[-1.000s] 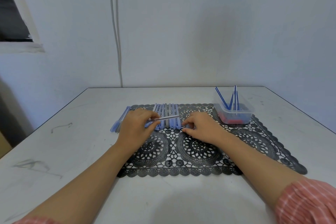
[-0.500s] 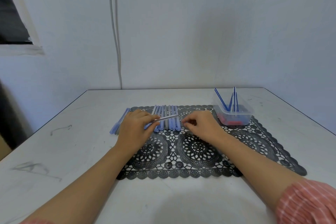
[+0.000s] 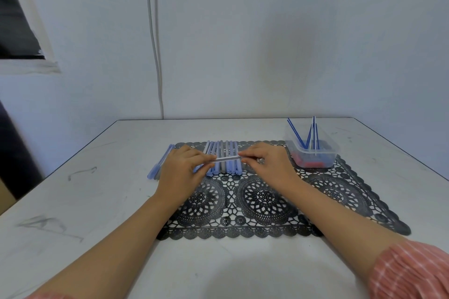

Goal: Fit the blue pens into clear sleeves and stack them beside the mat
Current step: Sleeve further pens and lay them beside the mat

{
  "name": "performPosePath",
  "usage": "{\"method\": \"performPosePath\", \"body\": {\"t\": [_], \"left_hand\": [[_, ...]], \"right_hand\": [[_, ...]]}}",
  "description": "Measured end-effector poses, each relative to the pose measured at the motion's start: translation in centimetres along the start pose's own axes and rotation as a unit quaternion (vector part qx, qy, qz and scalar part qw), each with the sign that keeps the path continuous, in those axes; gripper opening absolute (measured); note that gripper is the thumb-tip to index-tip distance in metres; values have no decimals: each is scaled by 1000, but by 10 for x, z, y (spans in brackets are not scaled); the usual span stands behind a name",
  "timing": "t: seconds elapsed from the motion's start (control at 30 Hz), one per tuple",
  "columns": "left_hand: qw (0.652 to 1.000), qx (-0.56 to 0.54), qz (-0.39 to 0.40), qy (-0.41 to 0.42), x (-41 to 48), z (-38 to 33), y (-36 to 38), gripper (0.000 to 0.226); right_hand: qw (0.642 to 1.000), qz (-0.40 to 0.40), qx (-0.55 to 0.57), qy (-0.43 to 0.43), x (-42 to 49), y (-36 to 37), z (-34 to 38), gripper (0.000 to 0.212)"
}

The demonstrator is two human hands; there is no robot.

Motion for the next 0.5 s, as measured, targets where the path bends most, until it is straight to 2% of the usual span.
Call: {"method": "performPosePath", "body": {"t": [0.27,0.5], "left_hand": [[1000,-19,-11,-3,0,-1,-2,32],[1000,-30,-6,3,0,0,0,32]], "right_hand": [[998,-41,43,31,-1,-7,-9,19],[994,-36,95,49,-3,-1,-14,19]]}}
Point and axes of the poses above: each hand's wrist, its own x-axis towards the middle knuckle, its own y-axis out of the palm, z = x × y, the point moved 10 cm from there along x, towards the middle knuckle, and after that the axes turned 11 degrees about -y, right-handed, at the moved point
